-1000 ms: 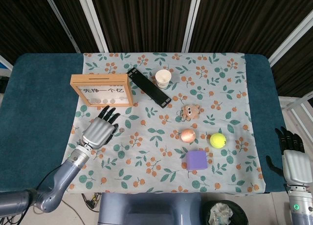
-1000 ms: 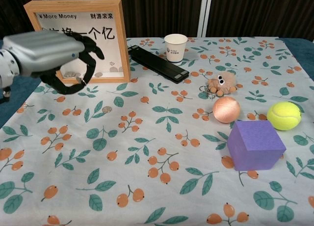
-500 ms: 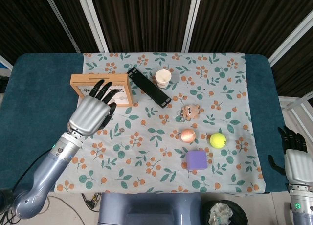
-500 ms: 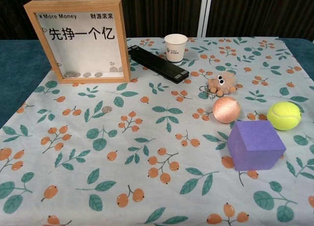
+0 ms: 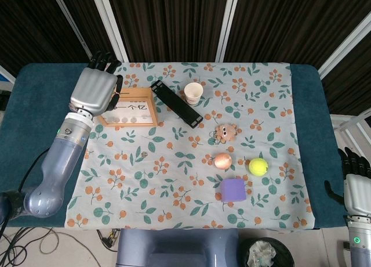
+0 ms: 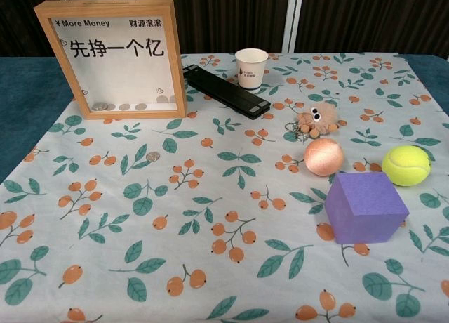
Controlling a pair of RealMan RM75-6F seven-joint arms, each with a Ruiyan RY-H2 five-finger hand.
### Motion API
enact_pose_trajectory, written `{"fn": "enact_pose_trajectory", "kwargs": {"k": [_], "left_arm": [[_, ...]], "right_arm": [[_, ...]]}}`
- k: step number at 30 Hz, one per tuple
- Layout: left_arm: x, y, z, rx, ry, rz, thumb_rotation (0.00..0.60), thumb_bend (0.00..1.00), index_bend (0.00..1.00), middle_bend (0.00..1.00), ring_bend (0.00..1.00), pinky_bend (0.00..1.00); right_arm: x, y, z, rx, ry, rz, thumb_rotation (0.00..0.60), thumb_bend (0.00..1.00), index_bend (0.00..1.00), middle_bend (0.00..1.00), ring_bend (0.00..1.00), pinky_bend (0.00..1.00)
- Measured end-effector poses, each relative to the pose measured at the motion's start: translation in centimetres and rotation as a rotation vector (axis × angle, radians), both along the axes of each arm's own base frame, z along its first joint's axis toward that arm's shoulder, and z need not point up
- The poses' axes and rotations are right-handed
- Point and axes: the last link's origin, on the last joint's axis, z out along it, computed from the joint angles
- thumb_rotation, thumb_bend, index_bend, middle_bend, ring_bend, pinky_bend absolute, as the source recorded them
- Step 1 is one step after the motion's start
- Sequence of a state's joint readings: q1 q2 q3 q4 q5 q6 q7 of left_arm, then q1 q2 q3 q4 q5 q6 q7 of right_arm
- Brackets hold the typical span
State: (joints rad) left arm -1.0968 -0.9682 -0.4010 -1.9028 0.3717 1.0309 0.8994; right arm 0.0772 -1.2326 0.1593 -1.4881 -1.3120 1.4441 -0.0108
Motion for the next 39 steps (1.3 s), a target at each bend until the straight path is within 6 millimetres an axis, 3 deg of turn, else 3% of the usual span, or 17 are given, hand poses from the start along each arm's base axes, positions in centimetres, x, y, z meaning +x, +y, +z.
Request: {"fn": "enact_pose_trajectory", "kwargs": {"k": [8, 19, 24, 39], "left_arm": [[-1.4, 3.3, -0.8, 0.019, 0.021, 0.074, 0.600, 0.49, 0.72, 0.15, 0.00, 0.00], [-5.6, 6.1, -3.3, -0.014, 0.007, 0.169, 0.600, 0.49, 0.72, 0.15, 0.00, 0.00], [-6.4, 6.7, -4.3, -0.048, -0.013, 0.177, 0.600, 0.49, 0.72, 0.15, 0.00, 0.00], [-7.0, 7.0, -4.7, -0.075, 0.005, 0.196, 0.600, 0.49, 0.72, 0.14, 0.00, 0.00]], "right_arm": [[-1.0, -0.5, 0.2, -0.015, 0.022, -0.038, 0.600, 0.39, 0.00, 0.00, 0.00, 0.00], [-1.4, -0.9, 0.1, -0.006, 0.056, -0.003, 0.600, 0.39, 0.00, 0.00, 0.00, 0.00], [-1.3, -1.0, 0.2, 0.003, 0.061, 0.051, 0.600, 0.39, 0.00, 0.00, 0.00, 0.00], [-1.8, -1.2, -0.1, 0.036, 0.082, 0.089, 0.600, 0.39, 0.00, 0.00, 0.00, 0.00]]}}
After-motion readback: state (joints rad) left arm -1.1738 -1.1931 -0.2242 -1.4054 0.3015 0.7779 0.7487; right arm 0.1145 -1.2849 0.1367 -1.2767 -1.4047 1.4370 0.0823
